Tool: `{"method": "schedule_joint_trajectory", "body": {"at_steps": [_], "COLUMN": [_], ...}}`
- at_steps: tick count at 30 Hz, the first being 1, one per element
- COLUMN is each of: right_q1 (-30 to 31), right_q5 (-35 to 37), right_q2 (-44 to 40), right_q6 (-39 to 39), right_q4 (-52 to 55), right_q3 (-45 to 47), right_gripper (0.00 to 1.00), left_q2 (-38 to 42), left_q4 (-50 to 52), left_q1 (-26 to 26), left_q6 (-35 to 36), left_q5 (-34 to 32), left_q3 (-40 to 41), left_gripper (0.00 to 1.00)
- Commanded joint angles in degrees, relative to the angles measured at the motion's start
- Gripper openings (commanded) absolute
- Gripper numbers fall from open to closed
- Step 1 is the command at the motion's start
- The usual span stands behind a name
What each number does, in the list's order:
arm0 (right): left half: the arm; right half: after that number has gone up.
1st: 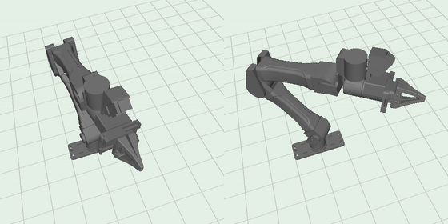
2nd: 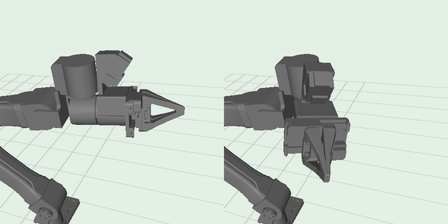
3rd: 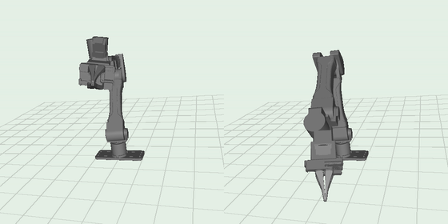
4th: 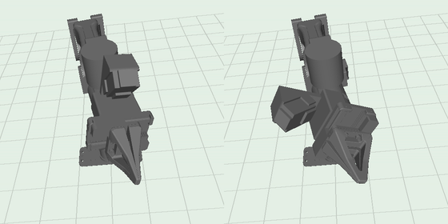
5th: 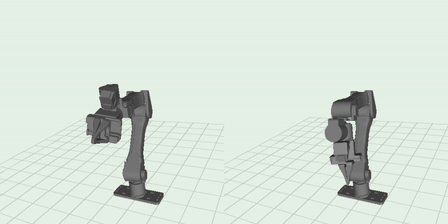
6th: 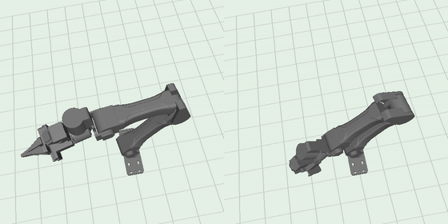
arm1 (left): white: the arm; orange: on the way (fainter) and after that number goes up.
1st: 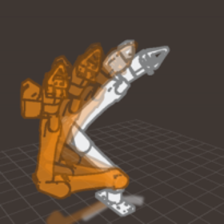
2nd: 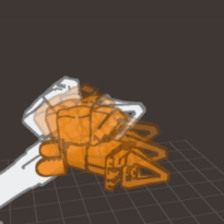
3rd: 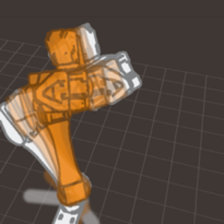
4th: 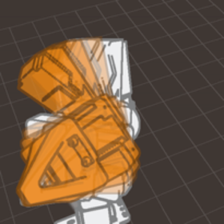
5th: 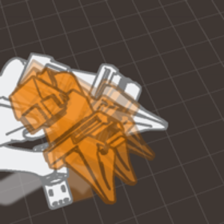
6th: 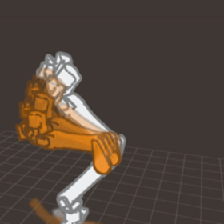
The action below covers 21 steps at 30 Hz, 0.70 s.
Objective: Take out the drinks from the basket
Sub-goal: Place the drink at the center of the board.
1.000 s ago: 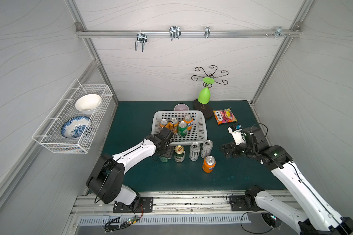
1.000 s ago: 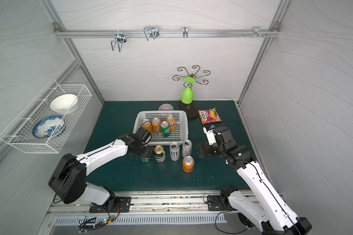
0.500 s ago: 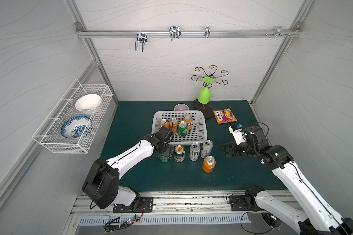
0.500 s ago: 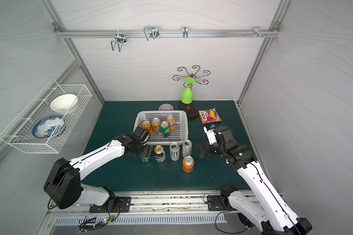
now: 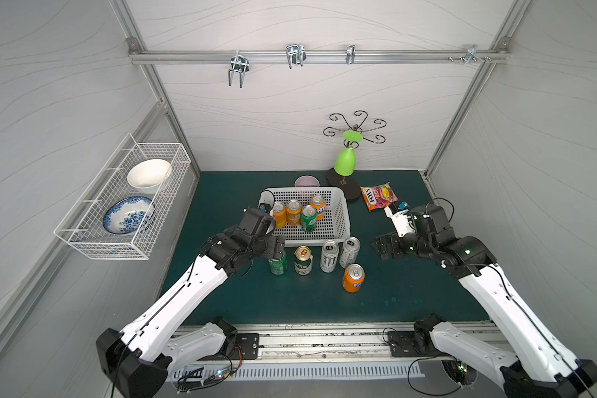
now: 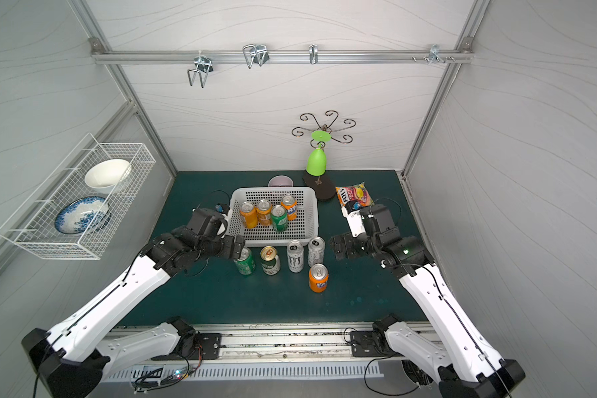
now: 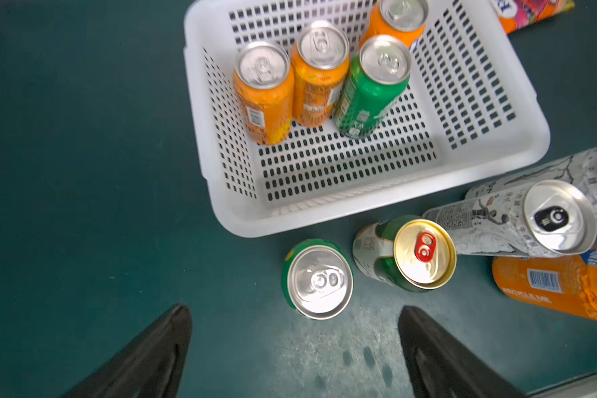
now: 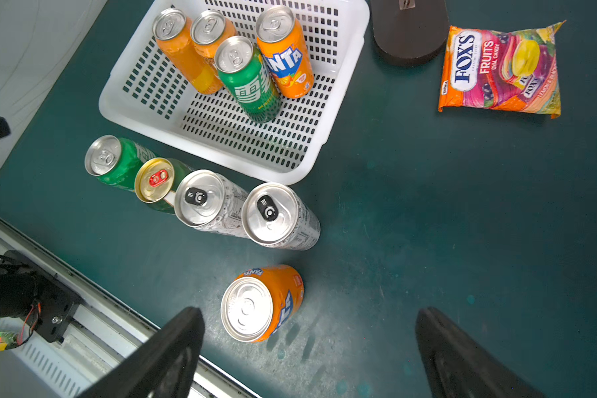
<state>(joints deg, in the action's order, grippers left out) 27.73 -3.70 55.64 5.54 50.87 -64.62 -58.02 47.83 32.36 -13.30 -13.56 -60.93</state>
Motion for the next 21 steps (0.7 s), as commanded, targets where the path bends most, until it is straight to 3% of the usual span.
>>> {"method": "schedule_joint_trajectory", "body": {"at_steps": [1,9,21], "right_q1": [-0.13,0.7,7.3], "right_q5": [-2.73,-3.83,-0.73], "right_q2": [2.56,11.56,29.25], "right_q6": [-0.69,-2.68,-5.18], "right_q4": [-1.95,-5.53,-7.8], "right_q3": [-2.61,-7.83,-20.79], "right_gripper": [0.99,0.99,0.99], "left_q2": [3.53,11.46,11.61], "left_q4": [-0.9,-6.34,-5.91], "left_q1": [-0.19,-0.37,-0.48], "left_q6": [1.34,0.02,0.27], "left_q5": [-6.71,-10.46,-11.05], "left_q3": [-0.99,3.77,4.06], "left_gripper": [0.98,0.99,0.99]}}
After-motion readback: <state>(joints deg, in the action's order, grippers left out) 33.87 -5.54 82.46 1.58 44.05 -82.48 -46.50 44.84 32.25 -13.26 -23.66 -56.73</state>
